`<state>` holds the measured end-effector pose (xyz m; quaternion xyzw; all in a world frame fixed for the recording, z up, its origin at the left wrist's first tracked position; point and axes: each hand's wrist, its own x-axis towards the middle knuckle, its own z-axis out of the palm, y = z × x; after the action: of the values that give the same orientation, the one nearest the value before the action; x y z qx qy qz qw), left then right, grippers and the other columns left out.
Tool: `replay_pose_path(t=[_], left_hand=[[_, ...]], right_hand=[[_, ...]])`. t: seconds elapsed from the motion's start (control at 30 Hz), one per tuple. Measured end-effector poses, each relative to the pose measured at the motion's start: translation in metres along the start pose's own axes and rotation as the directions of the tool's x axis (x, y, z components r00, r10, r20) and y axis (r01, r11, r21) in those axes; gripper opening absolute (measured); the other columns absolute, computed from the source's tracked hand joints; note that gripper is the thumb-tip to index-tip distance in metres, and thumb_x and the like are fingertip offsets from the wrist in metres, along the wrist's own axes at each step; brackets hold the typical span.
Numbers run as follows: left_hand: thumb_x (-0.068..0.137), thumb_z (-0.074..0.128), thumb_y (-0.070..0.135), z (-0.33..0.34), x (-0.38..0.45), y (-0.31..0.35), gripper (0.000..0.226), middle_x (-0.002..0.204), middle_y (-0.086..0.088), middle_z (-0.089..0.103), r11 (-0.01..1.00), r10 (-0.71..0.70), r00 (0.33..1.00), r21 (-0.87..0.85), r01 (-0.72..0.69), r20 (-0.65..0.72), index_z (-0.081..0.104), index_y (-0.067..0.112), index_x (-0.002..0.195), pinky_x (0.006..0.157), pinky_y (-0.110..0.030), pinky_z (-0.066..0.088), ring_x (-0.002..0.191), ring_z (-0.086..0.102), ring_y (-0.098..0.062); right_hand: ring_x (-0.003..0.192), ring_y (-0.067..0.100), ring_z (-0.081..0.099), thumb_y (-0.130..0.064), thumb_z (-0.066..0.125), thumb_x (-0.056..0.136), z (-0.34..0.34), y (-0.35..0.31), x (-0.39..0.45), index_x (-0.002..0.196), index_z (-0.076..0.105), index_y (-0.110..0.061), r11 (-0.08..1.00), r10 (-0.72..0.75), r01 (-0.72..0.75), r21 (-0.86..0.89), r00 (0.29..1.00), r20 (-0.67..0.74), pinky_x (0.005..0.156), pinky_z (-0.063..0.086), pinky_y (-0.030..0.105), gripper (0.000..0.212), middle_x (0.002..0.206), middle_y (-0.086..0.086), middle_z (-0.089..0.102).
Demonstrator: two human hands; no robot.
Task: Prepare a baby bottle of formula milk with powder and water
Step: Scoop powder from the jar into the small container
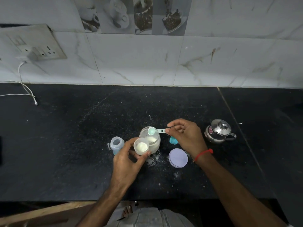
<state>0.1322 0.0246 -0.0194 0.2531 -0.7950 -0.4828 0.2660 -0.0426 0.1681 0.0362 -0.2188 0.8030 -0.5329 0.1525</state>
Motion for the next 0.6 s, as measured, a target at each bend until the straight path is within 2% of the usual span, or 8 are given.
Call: replay_pose_path(t=[0.07,0.13,0.23,0.3,0.4,0.47,0.6], left_hand=[[0.076,0.092,0.024,-0.004,-0.008,-0.003,0.050,0.094,0.019,0.073,1.000,-0.017,1.000,0.010,0.017,0.002,0.064,0.032,0.117,0.064,-0.009,0.050,0.074,0.068,-0.009],[0.076,0.092,0.024,-0.008,-0.013,-0.004,0.050,0.100,0.025,0.071,0.999,-0.034,0.999,0.015,0.034,-0.001,0.062,0.033,0.116,0.065,-0.008,0.049,0.076,0.069,-0.009],[0.076,0.092,0.026,-0.013,-0.017,-0.006,0.048,0.102,0.028,0.070,0.999,-0.047,0.999,0.021,0.048,-0.014,0.064,0.031,0.115,0.064,-0.008,0.048,0.075,0.069,-0.010],[0.075,0.092,0.026,-0.015,-0.017,-0.007,0.048,0.100,0.026,0.070,0.998,-0.058,0.998,0.011,0.058,-0.015,0.065,0.030,0.114,0.063,-0.009,0.048,0.073,0.068,-0.011],[0.075,0.092,0.027,-0.017,-0.019,-0.007,0.047,0.101,0.026,0.071,0.998,-0.054,0.998,0.008,0.054,-0.019,0.065,0.032,0.114,0.063,-0.009,0.048,0.072,0.068,-0.011],[0.076,0.092,0.028,-0.018,-0.020,-0.007,0.047,0.102,0.026,0.071,0.999,-0.050,0.999,0.001,0.050,-0.013,0.065,0.034,0.114,0.064,-0.009,0.048,0.073,0.068,-0.012],[0.076,0.091,0.029,-0.018,-0.020,-0.007,0.048,0.105,0.025,0.071,0.999,-0.035,0.999,-0.004,0.035,-0.007,0.064,0.034,0.115,0.067,-0.008,0.049,0.077,0.069,-0.011]], right_hand=[[0.066,0.004,0.064,-0.017,0.086,0.082,0.012,0.002,0.011,0.086,0.079,-0.016,0.985,-0.013,0.009,-0.173,1.000,-0.021,0.064,0.048,0.008,0.008,0.078,0.001,0.076],[0.066,0.003,0.061,-0.020,0.085,0.083,0.023,0.004,0.021,0.083,0.078,-0.017,0.951,-0.005,0.010,-0.308,1.000,0.016,0.061,0.046,0.006,0.008,0.077,0.001,0.075],[0.079,0.013,0.066,-0.027,0.082,0.085,0.040,0.007,0.033,0.079,0.072,-0.027,0.892,0.035,0.014,-0.452,0.994,0.101,0.073,0.058,0.029,0.012,0.080,-0.004,0.070],[0.089,0.017,0.067,-0.031,0.080,0.086,0.049,0.005,0.037,0.081,0.067,-0.027,0.850,0.039,0.037,-0.526,0.990,0.133,0.077,0.057,0.033,0.015,0.087,-0.004,0.070],[0.102,0.023,0.064,-0.033,0.079,0.088,0.057,-0.001,0.043,0.091,0.070,-0.023,0.765,-0.041,0.152,-0.626,0.981,0.188,0.082,0.050,0.035,0.014,0.101,0.000,0.070],[0.110,0.026,0.058,-0.034,0.078,0.089,0.057,0.000,0.046,0.102,0.071,-0.021,0.697,-0.080,0.226,-0.680,0.968,0.239,0.089,0.048,0.039,0.020,0.112,0.005,0.061],[0.111,0.024,0.055,-0.027,0.072,0.095,0.048,0.009,0.040,0.111,0.066,-0.018,0.724,-0.133,0.255,-0.641,0.963,0.233,0.088,0.050,0.038,0.020,0.114,0.004,0.050]])
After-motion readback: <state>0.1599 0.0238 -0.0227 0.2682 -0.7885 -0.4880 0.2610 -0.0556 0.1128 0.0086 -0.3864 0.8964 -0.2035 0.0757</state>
